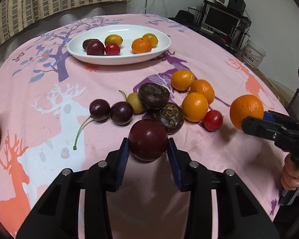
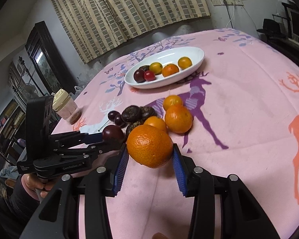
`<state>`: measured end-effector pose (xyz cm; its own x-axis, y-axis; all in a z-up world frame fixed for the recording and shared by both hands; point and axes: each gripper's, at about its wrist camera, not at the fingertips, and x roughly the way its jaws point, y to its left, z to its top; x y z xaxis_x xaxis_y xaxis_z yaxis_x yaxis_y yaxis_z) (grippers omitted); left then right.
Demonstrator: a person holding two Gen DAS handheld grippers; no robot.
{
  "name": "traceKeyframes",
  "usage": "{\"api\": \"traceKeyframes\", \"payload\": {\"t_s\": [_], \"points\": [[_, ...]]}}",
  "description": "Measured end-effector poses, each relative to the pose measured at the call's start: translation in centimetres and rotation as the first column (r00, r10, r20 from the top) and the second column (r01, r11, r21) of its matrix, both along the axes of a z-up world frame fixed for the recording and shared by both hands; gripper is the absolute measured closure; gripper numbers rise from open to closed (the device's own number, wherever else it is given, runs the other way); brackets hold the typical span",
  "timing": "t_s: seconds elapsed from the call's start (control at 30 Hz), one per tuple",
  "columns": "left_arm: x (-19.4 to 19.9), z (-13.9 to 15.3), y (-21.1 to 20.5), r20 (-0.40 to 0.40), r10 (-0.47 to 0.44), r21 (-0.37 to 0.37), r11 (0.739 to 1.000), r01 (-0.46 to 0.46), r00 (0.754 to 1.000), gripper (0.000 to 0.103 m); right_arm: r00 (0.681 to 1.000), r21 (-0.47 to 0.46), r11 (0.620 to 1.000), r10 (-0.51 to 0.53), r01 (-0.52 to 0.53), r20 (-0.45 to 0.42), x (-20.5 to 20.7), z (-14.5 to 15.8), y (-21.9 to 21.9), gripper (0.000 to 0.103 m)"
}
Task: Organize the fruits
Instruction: 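Release the plum onto the white plate while the right tool releases the orange there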
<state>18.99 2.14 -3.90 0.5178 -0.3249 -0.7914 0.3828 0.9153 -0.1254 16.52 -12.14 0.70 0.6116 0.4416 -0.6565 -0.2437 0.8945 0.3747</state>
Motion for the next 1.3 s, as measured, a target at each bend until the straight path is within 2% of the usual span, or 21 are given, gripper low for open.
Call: {"api": "traceKeyframes", "payload": {"t_s": [0.17, 0.27, 0.4, 0.5, 0.6, 0.77, 0.83, 0.87, 0.9, 0.93, 1.0, 1.07, 1.13, 1.3], "points": [[0.9, 4.0, 0.9, 0.093, 0.026, -0.048, 0.999, -0.021, 0.995, 0.065, 0.996, -0.07, 0.997, 0.03, -0.024, 0.085, 2.9, 3.5, -0.3, 0.059], [3.8, 6.8, 1.4, 0.144, 0.066, -0.082, 0.995, -0.055, 0.987, 0.065, 0.985, -0.114, 0.993, 0.056, -0.038, 0.165, 6.6, 5.7, 0.1, 0.059], [10.2, 8.9, 1.1, 0.173, 0.134, -0.088, 0.989, -0.12, 0.976, 0.065, 0.98, -0.137, 0.99, 0.053, -0.027, 0.192, 13.2, 6.4, 0.7, 0.059], [15.2, 8.4, 0.7, 0.162, 0.18, -0.055, 0.983, -0.173, 0.97, 0.065, 0.987, -0.157, 0.987, 0.042, -0.017, 0.154, 18.6, 5.2, 1.5, 0.059], [20.6, 6.5, 0.3, 0.091, 0.226, -0.027, 0.974, -0.224, 0.97, 0.065, 0.995, -0.185, 0.982, 0.038, -0.02, 0.089, 23.1, 3.3, 2.3, 0.059], [24.3, 3.9, 0.6, 0.028, 0.242, 0.001, 0.97, -0.243, 0.97, 0.065, 0.997, -0.213, 0.975, 0.065, -0.055, 0.036, 26.5, 0.7, 3.3, 0.059], [24.5, 3.6, 0.6, 0.024, 0.251, 0.014, 0.968, -0.252, 0.968, 0.064, 0.997, -0.204, 0.977, 0.072, -0.065, 0.026, 27.0, 0.2, 3.4, 0.058], [24.5, 3.5, 0.7, 0.03, 0.259, 0.018, 0.966, -0.259, 0.965, 0.059, 0.997, -0.202, 0.977, 0.069, -0.063, 0.027, 27.0, 0.1, 3.5, 0.054], [24.2, 3.6, 0.8, 0.041, 0.265, 0.021, 0.964, -0.266, 0.963, 0.043, 0.997, -0.19, 0.98, 0.063, -0.054, 0.038, 26.8, 0.3, 3.4, 0.045], [23.7, 4.0, 0.9, 0.068, 0.281, 0.027, 0.959, -0.283, 0.957, 0.037, 0.997, -0.183, 0.982, 0.054, -0.044, 0.052, 26.5, 0.6, 3.4, 0.035], [22.3, 5.0, 1.3, 0.119, 0.311, 0.028, 0.948, -0.316, 0.943, 0.021, 0.995, -0.186, 0.982, 0.051, -0.035, 0.082, 25.5, 1.4, 3.3, 0.028], [20.8, 5.8, 1.8, 0.123, 0.31, -0.001, 0.95, -0.312, 0.943, 0.016, 0.992, -0.199, 0.98, 0.045, -0.021, 0.114, 24.1, 2.5, 3.2, 0.021], [19.0, 6.8, 2.3, 0.132, 0.314, -0.034, 0.949, -0.312, 0.94, 0.014, 0.989, -0.215, 0.977, 0.046, -0.015, 0.143, 22.7, 3.4, 3.0, 0.019], [12.9, 8.4, 2.6, 0.167, 0.312, -0.029, 0.95, -0.311, 0.935, 0.007, 0.978, -0.249, 0.969, 0.05, 0.002, 0.204, 17.6, 4.7, 2.2, 0.015]]}}
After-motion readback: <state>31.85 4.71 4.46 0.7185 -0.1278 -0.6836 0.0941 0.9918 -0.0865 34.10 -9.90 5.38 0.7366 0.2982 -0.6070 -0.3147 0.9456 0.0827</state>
